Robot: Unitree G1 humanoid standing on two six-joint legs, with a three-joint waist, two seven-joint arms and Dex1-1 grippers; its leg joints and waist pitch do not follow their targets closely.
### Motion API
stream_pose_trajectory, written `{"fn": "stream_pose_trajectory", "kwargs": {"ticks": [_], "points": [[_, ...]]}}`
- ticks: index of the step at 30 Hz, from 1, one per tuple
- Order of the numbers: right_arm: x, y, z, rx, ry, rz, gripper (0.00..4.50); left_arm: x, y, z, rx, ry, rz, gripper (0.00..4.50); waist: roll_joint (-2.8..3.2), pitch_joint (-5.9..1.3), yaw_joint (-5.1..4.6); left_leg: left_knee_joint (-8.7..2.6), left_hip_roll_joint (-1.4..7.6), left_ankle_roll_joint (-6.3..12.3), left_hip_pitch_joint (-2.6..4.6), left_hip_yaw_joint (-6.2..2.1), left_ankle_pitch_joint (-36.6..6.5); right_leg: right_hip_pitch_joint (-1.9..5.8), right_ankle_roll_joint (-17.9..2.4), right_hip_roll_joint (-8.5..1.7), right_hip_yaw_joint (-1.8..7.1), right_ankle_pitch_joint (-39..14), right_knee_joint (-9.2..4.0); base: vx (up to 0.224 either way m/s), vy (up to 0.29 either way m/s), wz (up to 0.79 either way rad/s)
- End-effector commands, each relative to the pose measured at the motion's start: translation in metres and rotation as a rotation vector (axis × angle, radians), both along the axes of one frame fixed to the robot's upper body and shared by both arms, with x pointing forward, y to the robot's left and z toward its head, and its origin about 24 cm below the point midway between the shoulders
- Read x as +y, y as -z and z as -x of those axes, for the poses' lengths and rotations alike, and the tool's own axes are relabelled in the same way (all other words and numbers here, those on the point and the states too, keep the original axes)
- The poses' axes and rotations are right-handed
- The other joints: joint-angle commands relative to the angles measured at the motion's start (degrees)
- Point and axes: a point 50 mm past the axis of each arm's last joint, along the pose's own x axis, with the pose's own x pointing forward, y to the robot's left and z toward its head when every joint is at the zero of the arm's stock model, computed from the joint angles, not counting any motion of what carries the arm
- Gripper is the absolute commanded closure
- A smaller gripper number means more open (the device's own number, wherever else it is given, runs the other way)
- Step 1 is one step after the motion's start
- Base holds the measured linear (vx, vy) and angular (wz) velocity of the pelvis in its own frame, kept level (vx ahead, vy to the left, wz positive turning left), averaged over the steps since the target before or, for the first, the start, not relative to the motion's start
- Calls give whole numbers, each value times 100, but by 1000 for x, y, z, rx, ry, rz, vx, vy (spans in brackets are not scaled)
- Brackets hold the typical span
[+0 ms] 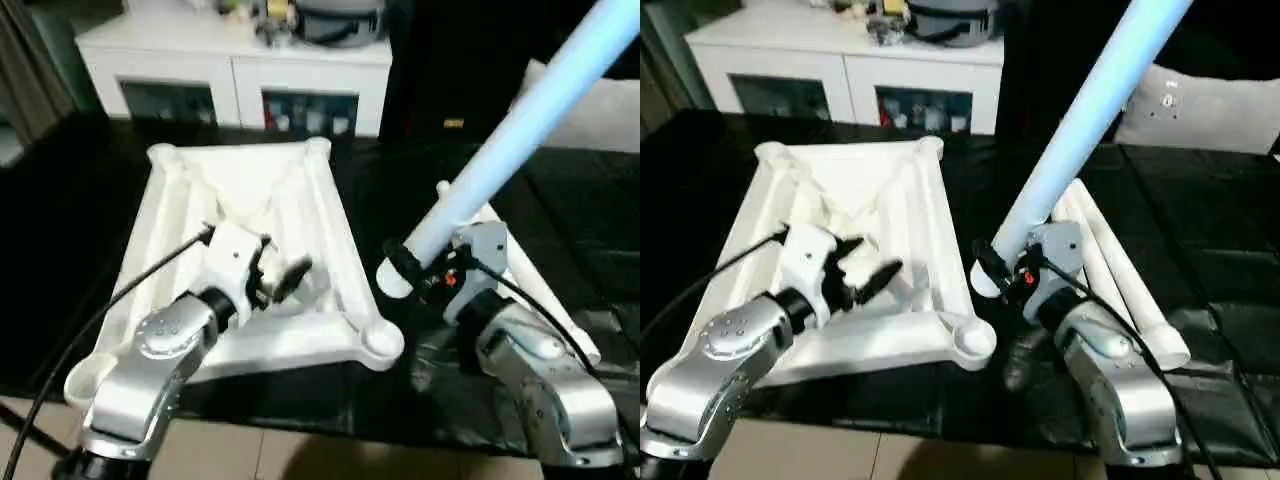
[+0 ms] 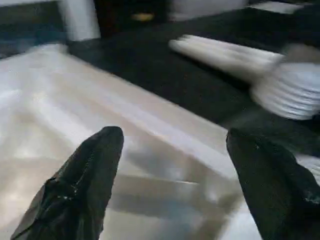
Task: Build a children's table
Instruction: Move to table, then insert table leg to table base
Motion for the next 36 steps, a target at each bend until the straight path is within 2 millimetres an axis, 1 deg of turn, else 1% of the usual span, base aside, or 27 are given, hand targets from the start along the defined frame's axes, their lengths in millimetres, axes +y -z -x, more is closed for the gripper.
{"fn": "stream_pose_trajectory", "kwargs": {"ticks": [1, 2, 3, 4, 5, 6, 7, 8, 9, 10, 11, 12, 13, 14, 15, 16, 17, 18, 21, 22, 23, 25, 26, 29, 31, 35, 36], "points": [[-1, -9, -2, -23, -30, -20, 262, -4, 1, 1, 32, 75, -13, 78, -5, -362, -20, -437, 396, 393, -28, -106, 1586, 284, -1202, -423, 225, 1625, -157, 0, 0, 0], [-1, -10, -2, -34, -44, -21, 262, -4, 3, 1, 39, 104, -36, 78, -10, -342, -22, -457, 404, 377, -29, -96, 1287, 281, -1214, -434, 227, 1353, -191, 0, 0, 0], [-1, -10, -3, -39, -48, -10, 262, -4, 4, 1, 48, 146, -61, 78, -22, -300, -27, -516, 435, 335, -19, -84, 641, 274, -1249, -458, 241, 732, -250, 0, 0, 0], [-1, -9, -4, -50, -47, 13, 262, -4, 6, 1, 60, 187, -88, 78, -16, -280, -25, -542, 447, 300, -21, -84, 381, 277, -1262, -473, 246, 445, -275, -58, -25, -1], [-3, -6, -7, -18, -47, 56, 262, -5, 10, 3, 102, 260, -118, 78, -47, -224, -36, -621, 460, 130, 8, -66, -320, 257, -1207, -474, 259, -465, -364, -72, -35, -1], [-3, -6, -7, -18, -47, 56, 262, -5, 10, 3, 102, 260, -118, 78, -46, -194, -40, -648, 449, 80, 14, -61, -533, 257, -1175, -478, 270, -784, -394, -72, -35, -1], [-3, -4, -7, 13, -50, 59, 262, -5, 11, 4, 118, 277, -121, 78, -47, -164, -33, -689, 460, -10, 37, -43, -881, 254, -1057, -514, 291, -1432, -471, -61, -41, -2], [-3, -4, -8, 14, -59, 60, 262, -6, 12, 5, 136, 314, -125, 78, -71, -146, -23, -709, 461, -52, 78, -22, -1100, 217, -943, -521, 309, -1933, -537, 0, 0, 0], [-3, -4, -8, 14, -59, 60, 262, -6, 12, 5, 136, 314, -125, 78, -59, -154, -6, -711, 467, -66, 101, -12, -1151, 198, -902, -534, 314, -2092, -553, 0, 0, 0], [-3, -4, -9, 8, -63, 63, 262, -7, 14, 6, 155, 342, -126, 95, -76, -163, -3, -728, 478, -92, 88, 31, -1125, 198, -832, -524, 311, -2196, -571, -32, -52, 3], [-2, -4, -10, 0, -66, 64, 262, -9, 17, 7, 176, 371, -144, 112, -88, -178, 9, -737, 491, -109, 85, 60, -1034, 193, -798, -508, 312, -2109, -559, 0, 0, 0], [0, -4, -11, -4, -70, 61, 262, -9, 22, 8, 196, 394, -177, 112, -107, -189, 22, -755, 501, -96, 81, 73, -898, 189, -786, -489, 309, -1929, -538, 0, 0, 0], [1, -3, -12, -3, -72, 59, 262, -9, 25, 7, 208, 408, -201, 112, -103, -195, 26, -755, 497, -86, 81, 83, -844, 179, -790, -476, 310, -1829, -533, 0, 0, 0], [1, -3, -12, -3, -72, 59, 262, -9, 25, 7, 208, 408, -201, 127, -106, -197, 17, -757, 493, -80, 72, 90, -796, 184, -804, -471, 309, -1735, -526, 0, 0, 0], [3, -3, -12, -4, -75, 54, 262, -9, 27, 7, 214, 421, -226, 143, -105, -214, 10, -756, 492, -85, 32, 85, -624, 226, -828, -467, 297, -1479, -491, 0, 0, 0], [5, -3, -12, -1, -75, 45, 262, -9, 28, 7, 222, 432, -231, 143, -103, -224, 15, -751, 495, -77, 29, 87, -530, 229, -830, -467, 294, -1345, -486, 0, 0, 0], [6, -3, -11, 3, -72, 39, 262, -9, 28, 8, 230, 444, -228, 154, -93, -250, 14, -729, 487, -36, 23, 100, -284, 228, -893, -457, 287, -951, -448, 0, 0, 0], [6, -3, -11, 5, -70, 35, 262, -10, 28, 8, 235, 450, -224, 156, -90, -253, 17, -723, 492, -29, 15, 102, -222, 229, -928, -460, 285, -837, -441, 0, 0, 0], [8, -2, -9, 25, -77, 18, 262, -9, 30, 10, 249, 464, -260, 198, -73, -298, 16, -677, 489, 55, -13, 107, 168, 231, -1112, -435, 263, -87, -357, 0, 0, 0], [9, -1, -8, 29, -83, 10, 262, -8, 31, 10, 255, 465, -270, 202, -72, -280, 15, -685, 491, 89, -14, 108, 138, 224, -1156, -429, 253, -35, -361, 0, 0, 0], [11, -2, -6, 33, -98, -8, 262, -7, 34, 11, 275, 465, -285, 202, -56, -269, 6, -691, 497, 90, -6, 109, 12, 222, -1173, -429, 253, -136, -379, 0, 0, 0], [12, -2, -5, 28, -110, -11, 262, -4, 37, 11, 299, 459, -298, 221, -60, -251, 6, -708, 503, 50, -1, 113, -207, 220, -1175, -446, 258, -439, -408, 0, 0, 0], [12, -1, -5, 27, -111, -10, 262, -4, 38, 11, 303, 452, -301, 235, -55, -237, 5, -725, 513, 11, 5, 110, -336, 212, -1154, -448, 257, -676, -427, 0, 0, 0], [12, -1, -5, 25, -113, -8, 262, -3, 39, 9, 309, 439, -307, 246, -61, -224, 2, -746, 512, -75, 5, 107, -516, 208, -1078, -454, 268, -1019, -459, 0, 0, 0], [12, -1, -5, 24, -114, -5, 262, -2, 39, 8, 309, 431, -312, 280, -67, -229, 5, -745, 517, -83, 7, 106, -496, 205, -1057, -456, 274, -1000, -460, 0, 0, 0], [14, 0, -4, 28, -127, 1, 262, -3, 35, 4, 241, 436, -304, 286, -73, -228, 14, -739, 513, -38, -7, 104, -392, 210, -1082, -458, 270, -847, -459, 0, 0, 0], [13, 0, -4, 33, -125, 1, 262, -3, 34, 3, 227, 440, -308, 312, -76, -224, 13, -740, 509, -37, -6, 110, -417, 208, -1067, -458, 273, -902, -468, 0, 0, 0]]}}
